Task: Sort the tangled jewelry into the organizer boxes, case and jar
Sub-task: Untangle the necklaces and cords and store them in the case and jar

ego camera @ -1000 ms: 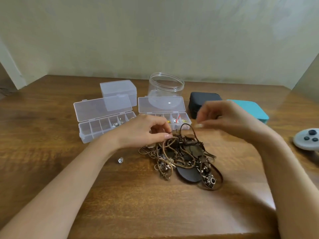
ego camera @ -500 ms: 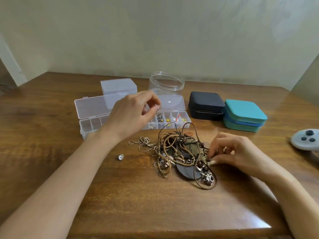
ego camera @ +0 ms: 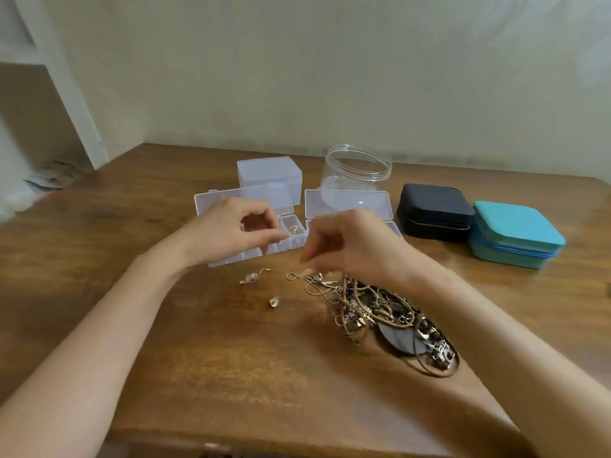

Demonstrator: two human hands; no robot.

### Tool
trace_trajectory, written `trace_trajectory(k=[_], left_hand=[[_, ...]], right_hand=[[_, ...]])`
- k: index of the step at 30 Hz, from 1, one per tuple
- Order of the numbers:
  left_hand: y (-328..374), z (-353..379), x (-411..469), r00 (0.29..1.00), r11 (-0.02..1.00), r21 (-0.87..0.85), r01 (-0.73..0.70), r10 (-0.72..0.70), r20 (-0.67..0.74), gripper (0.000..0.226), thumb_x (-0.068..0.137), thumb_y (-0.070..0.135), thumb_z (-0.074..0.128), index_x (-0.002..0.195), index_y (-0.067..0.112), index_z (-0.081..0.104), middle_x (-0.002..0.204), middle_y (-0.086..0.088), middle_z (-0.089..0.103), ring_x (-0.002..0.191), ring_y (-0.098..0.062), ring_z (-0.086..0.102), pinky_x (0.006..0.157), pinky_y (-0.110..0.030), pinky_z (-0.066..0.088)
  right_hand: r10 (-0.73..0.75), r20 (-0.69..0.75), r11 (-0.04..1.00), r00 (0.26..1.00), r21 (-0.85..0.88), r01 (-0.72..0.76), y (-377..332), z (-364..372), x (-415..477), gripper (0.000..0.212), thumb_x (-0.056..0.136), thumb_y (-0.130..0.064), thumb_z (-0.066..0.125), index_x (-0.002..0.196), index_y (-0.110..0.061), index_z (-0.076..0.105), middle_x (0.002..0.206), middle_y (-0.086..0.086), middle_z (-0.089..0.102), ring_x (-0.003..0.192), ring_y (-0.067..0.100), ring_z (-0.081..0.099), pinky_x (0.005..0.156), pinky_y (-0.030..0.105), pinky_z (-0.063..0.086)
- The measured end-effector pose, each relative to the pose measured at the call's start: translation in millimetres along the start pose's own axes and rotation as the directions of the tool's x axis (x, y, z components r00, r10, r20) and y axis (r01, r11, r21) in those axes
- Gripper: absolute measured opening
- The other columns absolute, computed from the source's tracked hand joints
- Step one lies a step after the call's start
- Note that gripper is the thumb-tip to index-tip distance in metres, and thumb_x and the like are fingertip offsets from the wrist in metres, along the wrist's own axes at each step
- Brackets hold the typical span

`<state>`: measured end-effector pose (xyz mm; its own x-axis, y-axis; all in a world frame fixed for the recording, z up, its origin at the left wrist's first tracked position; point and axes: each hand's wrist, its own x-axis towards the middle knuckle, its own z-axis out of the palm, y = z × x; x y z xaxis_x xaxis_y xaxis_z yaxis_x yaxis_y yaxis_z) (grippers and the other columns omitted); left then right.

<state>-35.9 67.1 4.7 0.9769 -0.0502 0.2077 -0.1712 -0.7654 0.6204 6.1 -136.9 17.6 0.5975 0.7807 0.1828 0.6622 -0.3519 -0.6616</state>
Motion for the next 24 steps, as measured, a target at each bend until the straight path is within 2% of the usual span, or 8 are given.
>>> trace_trajectory(k=[3,6,9,12,15,19,21,24], left_hand=[[-2,-5,-11,0.994,1.0,-0.03,0.007,-0.003,0.112,0.009,0.08,0.03,0.07,0.077,0.022,0.067,0.071,0.006,0.067,0.062,-0.001,0.056,0.057,-0.011,0.041],[-7,-6,-12,0.996,0.999,0.053,0.001,-0.006,0.094,0.009,0.082,0.031,0.069,0.076,0.025,0.065,0.067,0.009,0.065,0.06,0.0,0.054,0.057,-0.012,0.042],[-6,-4,-11,0.992,0.998,0.047,0.028,-0.033,0.124,0.012,0.086,0.028,0.065,0.077,0.02,0.063,0.065,0.004,0.068,0.049,-0.005,0.056,0.052,-0.012,0.043],[-6,-6,-12,0.998,0.999,0.03,0.035,-0.037,0.059,0.015,0.09,0.027,0.061,0.077,0.018,0.062,0.063,0.003,0.068,0.048,-0.01,0.06,0.049,-0.014,0.045],[-4,-7,-13,0.999,0.999,-0.027,0.034,-0.033,0.034,0.01,0.086,0.025,0.065,0.078,0.02,0.063,0.065,0.003,0.068,0.052,-0.008,0.062,0.052,-0.02,0.051],[0,-6,-17,0.947,0.999,0.019,0.043,-0.047,0.318,0.018,0.076,0.025,0.076,0.088,0.025,0.063,0.078,0.01,0.066,0.065,-0.001,0.062,0.06,-0.014,0.047],[3,-1,-19,0.908,0.998,0.03,0.055,-0.063,0.414,0.03,0.073,0.024,0.079,0.095,0.028,0.059,0.084,0.009,0.063,0.069,-0.004,0.062,0.061,-0.017,0.05],[6,10,-19,0.896,0.998,0.063,-0.008,-0.021,0.443,0.042,0.071,0.026,0.081,0.103,0.032,0.054,0.09,0.01,0.057,0.07,-0.006,0.059,0.063,-0.019,0.051]], right_hand=[[-0.055,0.087,0.971,0.995,-0.225,0.074,4,32,16,0.007,0.08,-0.008,0.073,0.086,-0.011,0.073,0.082,-0.001,0.07,0.074,0.005,0.06,0.071,0.018,0.048],[-0.043,0.152,0.971,0.988,-0.225,0.077,8,40,16,0.013,0.084,-0.004,0.067,0.092,-0.011,0.073,0.09,0.0,0.069,0.076,0.002,0.058,0.076,0.02,0.05],[-0.05,0.129,0.974,0.99,-0.213,0.077,13,36,13,0.03,0.082,0.007,0.065,0.099,-0.016,0.074,0.088,-0.002,0.071,0.074,0.001,0.061,0.075,0.014,0.049],[0.004,0.028,0.99,1.0,-0.14,0.0,16,16,7,0.037,0.082,0.008,0.065,0.105,-0.02,0.072,0.082,-0.005,0.071,0.079,0.0,0.064,0.074,0.006,0.046],[0.016,-0.208,0.993,0.978,-0.11,-0.04,22,-7,5,0.033,0.083,0.002,0.067,0.097,-0.028,0.07,0.081,-0.012,0.069,0.08,-0.006,0.064,0.073,0.001,0.043],[0.02,-0.421,0.988,0.907,-0.131,-0.083,32,-18,6,0.028,0.083,-0.001,0.069,0.09,-0.027,0.073,0.081,-0.01,0.071,0.075,-0.002,0.067,0.078,0.011,0.051],[0.036,-0.429,0.989,0.903,-0.116,-0.094,35,-17,7,0.025,0.084,-0.001,0.068,0.09,-0.025,0.073,0.081,-0.01,0.071,0.074,-0.003,0.066,0.076,0.008,0.049],[0.039,-0.404,0.99,0.914,-0.106,-0.089,34,-13,7,0.022,0.084,-0.004,0.068,0.09,-0.024,0.073,0.08,-0.011,0.07,0.074,-0.003,0.066,0.073,0.003,0.046]])
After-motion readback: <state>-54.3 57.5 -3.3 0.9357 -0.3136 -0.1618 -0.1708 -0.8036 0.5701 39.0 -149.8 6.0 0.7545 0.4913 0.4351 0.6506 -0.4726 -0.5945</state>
